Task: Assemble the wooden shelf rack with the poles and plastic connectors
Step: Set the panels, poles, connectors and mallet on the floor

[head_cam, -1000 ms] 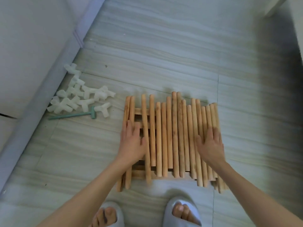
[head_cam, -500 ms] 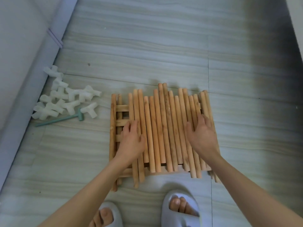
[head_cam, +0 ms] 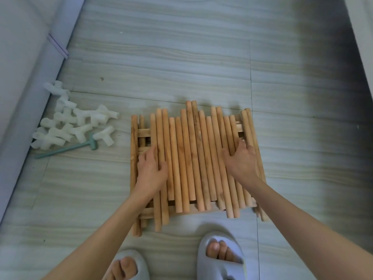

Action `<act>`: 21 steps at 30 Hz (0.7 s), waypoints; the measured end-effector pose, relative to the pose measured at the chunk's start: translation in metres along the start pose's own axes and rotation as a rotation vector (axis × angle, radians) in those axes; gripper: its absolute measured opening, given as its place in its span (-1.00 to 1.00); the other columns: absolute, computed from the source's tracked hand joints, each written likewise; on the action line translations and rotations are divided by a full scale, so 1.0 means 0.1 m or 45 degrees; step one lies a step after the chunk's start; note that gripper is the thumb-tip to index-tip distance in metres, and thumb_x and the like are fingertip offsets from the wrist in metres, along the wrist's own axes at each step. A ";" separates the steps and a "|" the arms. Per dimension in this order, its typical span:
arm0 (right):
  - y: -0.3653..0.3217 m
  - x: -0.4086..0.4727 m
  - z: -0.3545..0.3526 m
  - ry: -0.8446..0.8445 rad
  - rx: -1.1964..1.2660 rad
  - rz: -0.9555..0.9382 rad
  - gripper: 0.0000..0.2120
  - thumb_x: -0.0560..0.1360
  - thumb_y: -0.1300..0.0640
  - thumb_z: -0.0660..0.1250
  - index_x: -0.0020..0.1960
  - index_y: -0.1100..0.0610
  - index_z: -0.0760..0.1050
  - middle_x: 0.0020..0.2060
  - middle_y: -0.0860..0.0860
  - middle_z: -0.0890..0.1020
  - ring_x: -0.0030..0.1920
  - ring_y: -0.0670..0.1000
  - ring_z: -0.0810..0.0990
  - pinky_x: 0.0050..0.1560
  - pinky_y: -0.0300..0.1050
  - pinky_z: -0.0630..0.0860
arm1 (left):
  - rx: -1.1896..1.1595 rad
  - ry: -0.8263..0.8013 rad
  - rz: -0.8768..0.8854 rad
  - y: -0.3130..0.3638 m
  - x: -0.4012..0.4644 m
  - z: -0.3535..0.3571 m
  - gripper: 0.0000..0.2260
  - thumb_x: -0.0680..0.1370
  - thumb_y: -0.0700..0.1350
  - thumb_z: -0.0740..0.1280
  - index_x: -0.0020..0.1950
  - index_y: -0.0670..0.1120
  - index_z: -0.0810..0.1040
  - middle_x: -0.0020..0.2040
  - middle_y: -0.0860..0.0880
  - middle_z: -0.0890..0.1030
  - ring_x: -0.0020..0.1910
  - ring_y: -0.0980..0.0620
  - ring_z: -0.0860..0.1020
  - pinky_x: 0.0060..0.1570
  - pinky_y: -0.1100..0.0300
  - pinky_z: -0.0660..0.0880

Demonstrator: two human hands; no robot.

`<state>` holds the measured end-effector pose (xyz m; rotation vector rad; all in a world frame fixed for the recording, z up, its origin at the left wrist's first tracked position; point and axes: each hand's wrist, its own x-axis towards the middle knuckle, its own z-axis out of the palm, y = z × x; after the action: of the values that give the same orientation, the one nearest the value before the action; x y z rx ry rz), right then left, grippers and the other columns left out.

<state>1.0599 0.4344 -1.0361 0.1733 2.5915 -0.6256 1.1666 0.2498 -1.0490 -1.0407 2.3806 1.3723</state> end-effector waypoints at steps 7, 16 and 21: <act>-0.11 0.08 0.11 -0.177 0.295 0.058 -0.40 0.48 -0.07 0.34 0.37 0.22 0.28 0.23 0.13 0.48 0.21 0.12 0.48 0.22 0.03 0.46 | -0.397 -0.068 -0.169 0.09 0.13 -0.07 -0.41 0.55 -0.07 0.32 0.49 -0.05 0.12 0.24 0.08 0.42 0.19 0.10 0.47 0.13 0.24 0.42; -0.37 0.02 0.32 -0.278 0.317 -0.049 -0.41 0.46 -0.10 0.36 0.32 0.23 0.31 0.16 0.11 0.53 0.16 0.12 0.53 0.13 0.00 0.51 | -0.581 -0.265 -0.279 0.25 0.24 -0.01 -0.67 0.47 -0.01 0.42 0.20 0.00 0.46 -0.04 0.08 0.59 -0.09 0.16 0.57 -0.22 0.32 0.51; -0.46 0.04 0.37 -0.418 0.598 -0.001 -0.56 0.46 -0.05 0.37 0.24 0.16 0.48 0.00 0.04 0.62 0.05 0.06 0.60 0.06 -0.07 0.54 | -0.734 -0.291 -0.350 0.25 0.26 0.01 -0.75 0.49 -0.04 0.41 0.13 -0.03 0.51 -0.06 -0.01 0.65 -0.18 0.12 0.65 -0.34 0.29 0.55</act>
<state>1.0612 0.3763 -1.0483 0.1992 2.0986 -1.1522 1.1307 0.2462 -1.0450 -1.2003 1.6375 1.9889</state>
